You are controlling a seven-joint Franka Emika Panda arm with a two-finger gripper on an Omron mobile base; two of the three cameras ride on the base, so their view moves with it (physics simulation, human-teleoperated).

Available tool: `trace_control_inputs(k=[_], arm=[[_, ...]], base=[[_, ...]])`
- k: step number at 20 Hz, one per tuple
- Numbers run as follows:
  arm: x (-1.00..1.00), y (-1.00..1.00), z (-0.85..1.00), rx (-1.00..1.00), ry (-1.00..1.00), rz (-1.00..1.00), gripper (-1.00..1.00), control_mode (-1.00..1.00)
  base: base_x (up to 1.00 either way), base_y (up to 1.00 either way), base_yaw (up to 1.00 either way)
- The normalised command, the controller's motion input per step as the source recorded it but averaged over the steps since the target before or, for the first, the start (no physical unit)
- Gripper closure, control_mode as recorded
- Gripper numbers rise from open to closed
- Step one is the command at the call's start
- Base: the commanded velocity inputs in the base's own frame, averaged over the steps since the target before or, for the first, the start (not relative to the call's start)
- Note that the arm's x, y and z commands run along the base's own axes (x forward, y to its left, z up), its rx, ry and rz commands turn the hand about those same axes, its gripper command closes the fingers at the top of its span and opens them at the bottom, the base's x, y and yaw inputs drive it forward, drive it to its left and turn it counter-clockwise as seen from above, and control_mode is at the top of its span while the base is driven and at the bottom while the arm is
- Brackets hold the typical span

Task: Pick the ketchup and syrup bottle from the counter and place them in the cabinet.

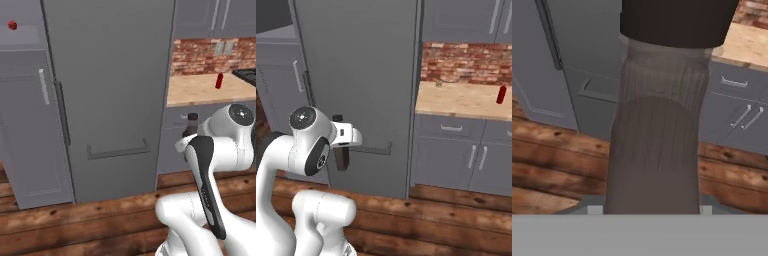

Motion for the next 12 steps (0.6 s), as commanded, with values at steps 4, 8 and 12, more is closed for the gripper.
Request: trace_control_inputs(k=[4,8,12], arm=[[0.00,0.00,0.00,0.00,0.00,0.00,1.00,1.00],[0.00,0.00,0.00,0.00,0.00,0.00,1.00,1.00],[0.00,0.00,0.00,0.00,0.00,0.00,1.00,1.00]], base=[[0.00,1.00,0.00],[0.00,1.00,0.00],[0.00,0.95,0.00]])
